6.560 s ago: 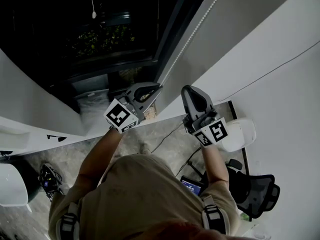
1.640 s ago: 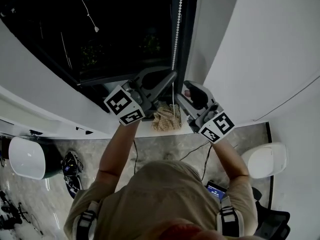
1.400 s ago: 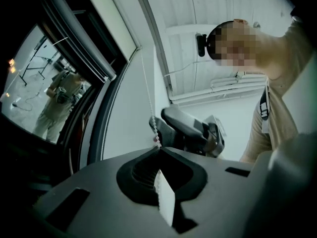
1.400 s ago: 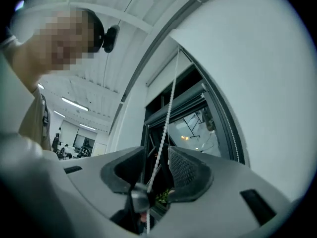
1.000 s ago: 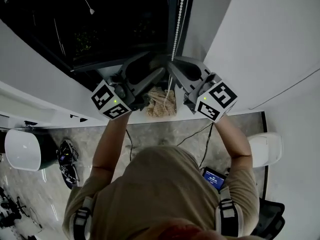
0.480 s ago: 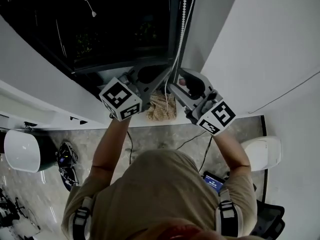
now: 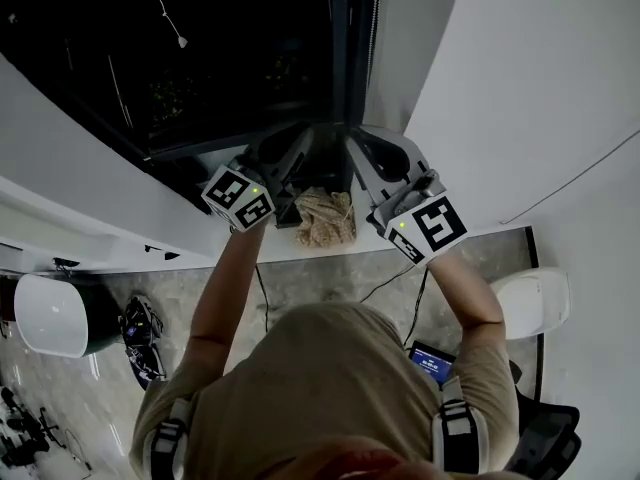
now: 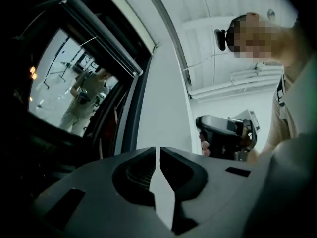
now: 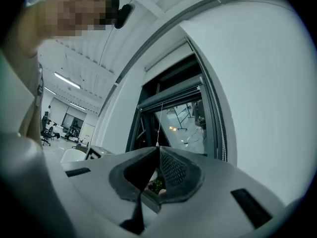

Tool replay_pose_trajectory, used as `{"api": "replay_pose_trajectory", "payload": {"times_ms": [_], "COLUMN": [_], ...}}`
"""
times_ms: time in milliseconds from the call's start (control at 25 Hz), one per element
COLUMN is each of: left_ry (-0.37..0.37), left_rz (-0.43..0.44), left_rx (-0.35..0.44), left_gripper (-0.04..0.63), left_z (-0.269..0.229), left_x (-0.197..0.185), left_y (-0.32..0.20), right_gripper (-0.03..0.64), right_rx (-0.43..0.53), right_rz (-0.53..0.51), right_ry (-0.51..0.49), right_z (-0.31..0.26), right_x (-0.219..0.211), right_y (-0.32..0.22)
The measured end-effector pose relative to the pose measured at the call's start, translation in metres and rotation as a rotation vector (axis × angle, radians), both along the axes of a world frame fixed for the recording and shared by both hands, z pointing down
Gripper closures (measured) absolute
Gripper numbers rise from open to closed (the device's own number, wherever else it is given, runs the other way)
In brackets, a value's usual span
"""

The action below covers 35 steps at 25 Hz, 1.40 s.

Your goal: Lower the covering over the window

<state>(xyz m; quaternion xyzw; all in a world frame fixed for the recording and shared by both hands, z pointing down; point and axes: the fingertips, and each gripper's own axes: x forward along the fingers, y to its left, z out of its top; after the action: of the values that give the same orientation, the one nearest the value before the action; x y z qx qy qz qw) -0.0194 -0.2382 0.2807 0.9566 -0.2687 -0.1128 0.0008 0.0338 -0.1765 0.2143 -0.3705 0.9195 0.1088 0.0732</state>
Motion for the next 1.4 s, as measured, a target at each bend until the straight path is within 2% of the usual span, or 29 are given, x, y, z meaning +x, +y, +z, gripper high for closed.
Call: {"api": "replay_pose_trajectory", "payload": {"times_ms": [160,360,480,640,720,840,880,920,960,1040,1160,1360,1400], "left_ry": [-0.091,-0.165,-0.182,-0.256,-0.252,-0.221,-0.222,-0.227,-0.232,-0.249,-0.261,-0.226,-0.219], "left_rz": [-0.043,0.006,0.041,0.038,0.063,0.1,0.119,0.146,0.174,0.203,0.196,0.158,0.148], "left_rx": [0.076,0.115,0.129,0.146,0.143,0.097,0.086,0.083,0.093,0.14,0.194,0.221,0.219], "left_gripper": [0.551,0.446,0.442,0.442,0.44,0.431,0.431,0.472,0.573,0.574,0.575,0.575,0.575], "left_z": [-0.015,-0.013,-0.015,-0.01,-0.011,-0.011,-0.01,-0.01,-0.01,-0.01,-0.008,-0.01,-0.011], "left_x": [0.015,0.052,0.072,0.098,0.11,0.123,0.127,0.13,0.132,0.132,0.124,0.093,0.086], "left_y": [-0.021,-0.032,-0.033,-0.056,-0.072,-0.1,-0.106,-0.107,-0.102,-0.084,-0.056,-0.015,-0.008], "right_gripper": [0.609,0.609,0.609,0.609,0.609,0.609,0.609,0.609,0.609,0.609,0.609,0.603,0.574], "right_rx": [-0.042,-0.06,-0.078,-0.11,-0.126,-0.145,-0.149,-0.15,-0.15,-0.148,-0.119,-0.016,-0.001], "right_rz": [-0.04,-0.05,-0.053,-0.061,-0.068,-0.077,-0.077,-0.075,-0.072,-0.062,-0.021,0.043,0.034], "right_ry": [0.018,0.055,0.061,0.054,0.049,0.039,0.036,0.033,0.031,0.03,0.013,-0.07,-0.066], "right_z": [0.026,0.048,0.06,0.073,0.08,0.087,0.088,0.088,0.088,0.089,0.081,0.02,0.008], "right_x": [-0.005,-0.001,0.002,0.007,0.007,0.008,0.008,0.009,0.011,0.015,0.03,0.048,0.044], "right_y": [0.011,0.022,0.026,0.027,0.026,0.023,0.021,0.02,0.019,0.019,0.013,0.001,-0.004]}}
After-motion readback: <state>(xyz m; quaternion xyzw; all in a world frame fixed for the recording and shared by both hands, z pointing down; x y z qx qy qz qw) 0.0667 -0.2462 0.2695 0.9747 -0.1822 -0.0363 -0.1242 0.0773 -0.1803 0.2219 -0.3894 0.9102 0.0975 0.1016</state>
